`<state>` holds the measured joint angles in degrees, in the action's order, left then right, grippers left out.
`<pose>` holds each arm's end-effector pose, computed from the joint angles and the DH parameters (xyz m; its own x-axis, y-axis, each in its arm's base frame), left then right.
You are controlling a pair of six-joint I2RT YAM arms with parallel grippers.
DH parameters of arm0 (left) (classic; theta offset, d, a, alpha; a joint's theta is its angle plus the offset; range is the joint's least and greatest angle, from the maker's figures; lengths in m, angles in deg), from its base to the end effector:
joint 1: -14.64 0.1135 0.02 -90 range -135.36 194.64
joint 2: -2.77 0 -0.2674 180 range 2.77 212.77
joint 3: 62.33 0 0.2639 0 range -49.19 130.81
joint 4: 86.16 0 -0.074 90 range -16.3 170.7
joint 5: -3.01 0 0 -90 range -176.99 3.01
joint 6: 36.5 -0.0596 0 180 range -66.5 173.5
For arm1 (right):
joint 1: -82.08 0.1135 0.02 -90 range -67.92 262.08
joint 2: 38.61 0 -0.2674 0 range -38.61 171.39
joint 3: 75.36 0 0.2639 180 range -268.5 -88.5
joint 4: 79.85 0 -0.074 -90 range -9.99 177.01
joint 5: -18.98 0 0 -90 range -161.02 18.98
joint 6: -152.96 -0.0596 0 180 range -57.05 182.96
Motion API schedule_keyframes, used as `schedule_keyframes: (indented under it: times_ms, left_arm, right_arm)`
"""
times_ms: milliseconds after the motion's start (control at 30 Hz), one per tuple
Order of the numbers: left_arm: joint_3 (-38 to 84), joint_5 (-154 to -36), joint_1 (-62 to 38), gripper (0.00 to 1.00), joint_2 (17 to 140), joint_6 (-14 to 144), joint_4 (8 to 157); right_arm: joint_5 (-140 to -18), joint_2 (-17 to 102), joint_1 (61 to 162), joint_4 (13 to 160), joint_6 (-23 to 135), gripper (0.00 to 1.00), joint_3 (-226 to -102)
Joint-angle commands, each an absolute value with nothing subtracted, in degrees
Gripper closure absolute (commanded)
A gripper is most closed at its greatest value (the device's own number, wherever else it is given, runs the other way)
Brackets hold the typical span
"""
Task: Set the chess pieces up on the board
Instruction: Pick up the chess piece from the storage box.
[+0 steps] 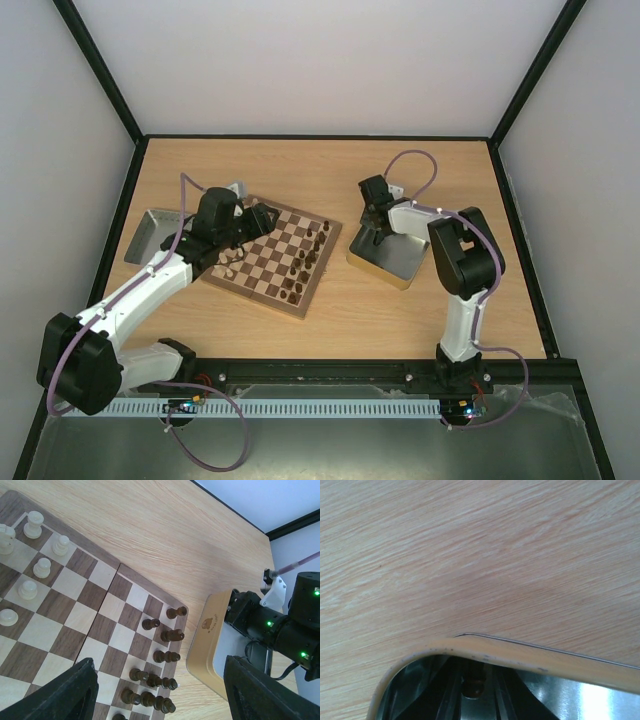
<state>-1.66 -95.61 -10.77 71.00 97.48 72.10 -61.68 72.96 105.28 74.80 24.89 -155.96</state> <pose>0.2657 -0.1361 0.2621 -0.6947 -0.4301 -0.5766 0.0833 0.7481 -0.6584 0.3882 0.1559 0.1159 -0.7908 0.3230 -0.5199 0.2307 0.9441 0.2356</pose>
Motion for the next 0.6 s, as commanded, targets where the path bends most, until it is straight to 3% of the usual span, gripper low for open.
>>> schedule_keyframes:
  times_ms: [0, 233, 367, 567]
  left_arm:
    - [-0.9, -96.55, -10.4, 0.29, 69.31, 97.71, 71.38]
    - [-1.2, -96.82, -10.43, 0.29, 69.07, 97.88, 71.29]
    - [-1.2, -97.16, -10.41, 0.29, 69.09, 97.89, 71.45]
    - [-1.2, -99.06, -10.45, 0.29, 69.12, 97.72, 72.31]
  right_arm:
    - [-58.3, 74.33, 104.85, 77.56, 26.32, 0.84, -155.8]
    - [-58.48, 73.67, 104.84, 79.96, 30.62, 0.86, -154.49]
    - [-59.13, 72.27, 104.84, 79.69, 32.45, 0.95, -154.39]
    - [-64.9, 65.79, 104.79, 74.37, 31.77, 0.98, -153.3]
